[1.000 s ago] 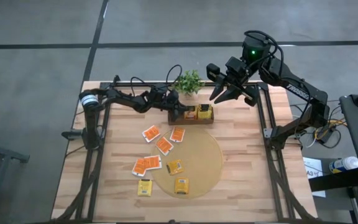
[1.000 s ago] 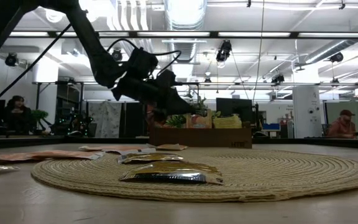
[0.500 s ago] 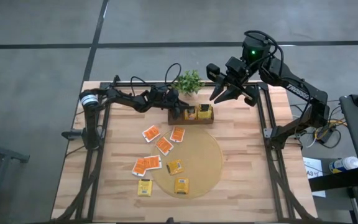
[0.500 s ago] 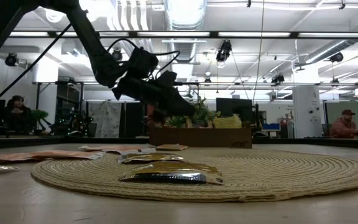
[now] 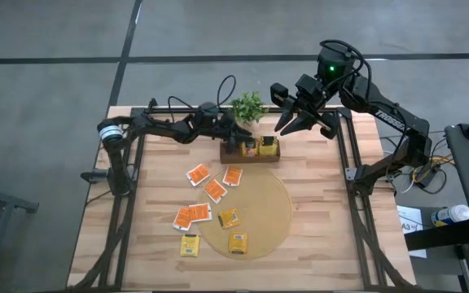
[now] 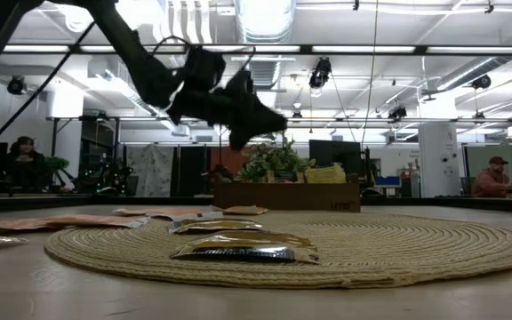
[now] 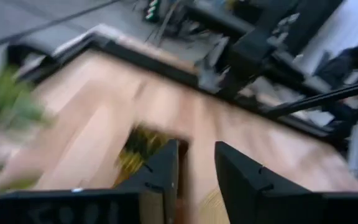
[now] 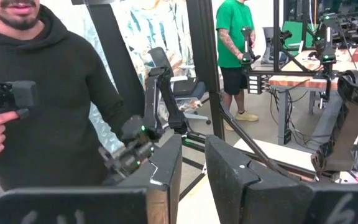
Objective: Pick & Place Tea
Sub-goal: Put the orange tea bag into the middle section of the wooden organizer
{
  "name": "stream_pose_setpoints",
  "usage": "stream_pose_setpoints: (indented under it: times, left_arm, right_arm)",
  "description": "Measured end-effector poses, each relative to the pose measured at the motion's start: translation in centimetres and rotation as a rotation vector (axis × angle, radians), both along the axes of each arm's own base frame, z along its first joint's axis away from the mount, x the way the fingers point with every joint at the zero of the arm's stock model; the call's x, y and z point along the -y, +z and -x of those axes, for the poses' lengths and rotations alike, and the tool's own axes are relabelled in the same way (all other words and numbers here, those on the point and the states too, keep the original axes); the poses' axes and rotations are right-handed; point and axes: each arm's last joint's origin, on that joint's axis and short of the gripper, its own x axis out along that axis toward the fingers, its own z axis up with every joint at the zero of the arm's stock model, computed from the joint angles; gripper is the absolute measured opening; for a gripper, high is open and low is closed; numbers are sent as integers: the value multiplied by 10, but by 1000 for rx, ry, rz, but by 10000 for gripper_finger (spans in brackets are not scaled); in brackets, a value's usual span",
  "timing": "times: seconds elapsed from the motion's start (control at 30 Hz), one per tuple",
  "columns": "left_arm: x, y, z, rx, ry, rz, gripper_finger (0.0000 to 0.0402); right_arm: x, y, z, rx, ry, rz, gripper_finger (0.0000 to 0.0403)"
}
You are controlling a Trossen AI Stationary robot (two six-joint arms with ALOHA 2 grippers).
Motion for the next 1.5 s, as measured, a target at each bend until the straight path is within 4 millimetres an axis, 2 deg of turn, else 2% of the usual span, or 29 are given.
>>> stream_pose_setpoints:
  times: [0.23,0.37,0.6,0.83,0.97,1.1,1.5]
  left_arm:
    - [15,49,13,87,-32,-14,8]
    - [34,73,27,58,-54,-14,1]
    - [85,108,54,80,-90,-71,0]
    - [130,140,77,168,-101,-94,0]
    - [149,151,92,177,-74,-106,0]
    - [164,154,106,126,-58,-105,0]
    - [189,165,130,139,-110,-129,0]
  right_arm:
    - [0,-1,0,2,3,4,68]
    - [0,-3,-1,-3,3,2,68]
    - [0,-13,-4,-36,11,-7,68]
    - [-14,-21,-9,-70,63,-4,68]
    - [-27,-23,-13,-99,74,-6,68]
    - [-43,-28,-18,-154,32,3,68]
    - [-121,-38,-32,-280,-181,86,68]
